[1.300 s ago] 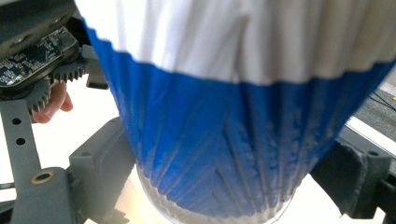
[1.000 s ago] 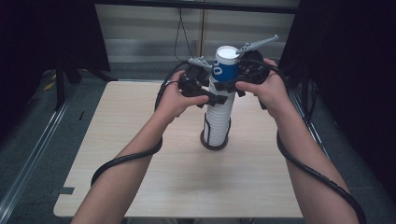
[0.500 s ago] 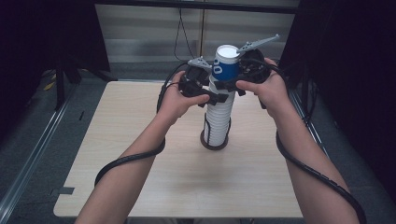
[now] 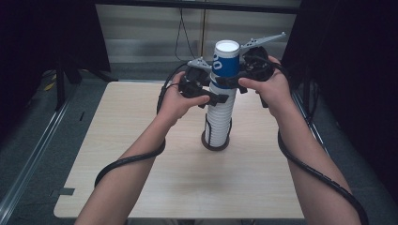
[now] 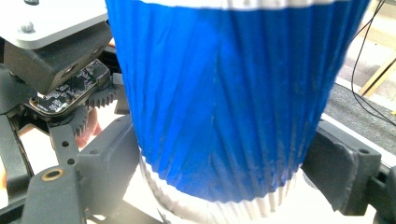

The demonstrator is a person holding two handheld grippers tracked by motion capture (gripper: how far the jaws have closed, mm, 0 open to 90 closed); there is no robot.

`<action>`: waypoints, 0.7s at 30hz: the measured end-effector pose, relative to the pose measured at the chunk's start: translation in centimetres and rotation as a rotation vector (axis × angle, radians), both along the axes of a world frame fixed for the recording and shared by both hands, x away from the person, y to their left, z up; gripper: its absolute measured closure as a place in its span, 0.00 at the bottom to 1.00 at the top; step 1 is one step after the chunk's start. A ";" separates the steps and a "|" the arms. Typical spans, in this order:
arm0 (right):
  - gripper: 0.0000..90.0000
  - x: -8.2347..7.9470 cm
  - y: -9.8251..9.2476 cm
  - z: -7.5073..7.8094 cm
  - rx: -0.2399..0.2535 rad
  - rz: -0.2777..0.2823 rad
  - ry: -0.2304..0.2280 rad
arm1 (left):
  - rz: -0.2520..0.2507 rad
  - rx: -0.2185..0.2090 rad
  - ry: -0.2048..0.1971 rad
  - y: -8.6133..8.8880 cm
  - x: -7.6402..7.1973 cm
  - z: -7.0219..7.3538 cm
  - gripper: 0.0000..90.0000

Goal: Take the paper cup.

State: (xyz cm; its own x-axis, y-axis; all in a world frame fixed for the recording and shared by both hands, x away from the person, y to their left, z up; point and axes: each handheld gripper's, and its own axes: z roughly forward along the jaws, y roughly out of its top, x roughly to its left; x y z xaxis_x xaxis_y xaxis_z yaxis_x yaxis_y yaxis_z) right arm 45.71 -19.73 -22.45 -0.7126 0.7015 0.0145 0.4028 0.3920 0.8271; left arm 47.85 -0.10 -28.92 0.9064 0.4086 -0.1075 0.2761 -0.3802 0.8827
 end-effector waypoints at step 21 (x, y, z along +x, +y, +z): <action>0.20 -0.5 -0.5 -0.1 0.064 -0.020 -0.051 | 0.005 0.007 -0.006 0.0 -0.1 0.0 0.17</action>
State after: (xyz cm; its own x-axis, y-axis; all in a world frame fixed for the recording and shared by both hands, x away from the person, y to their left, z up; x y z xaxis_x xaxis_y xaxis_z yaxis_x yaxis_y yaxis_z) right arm 45.16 -20.18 -22.51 -0.6996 0.7141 0.0241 0.3665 0.3297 0.8700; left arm 47.71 -0.15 -28.91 0.9048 0.4142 -0.0987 0.2725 -0.3852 0.8817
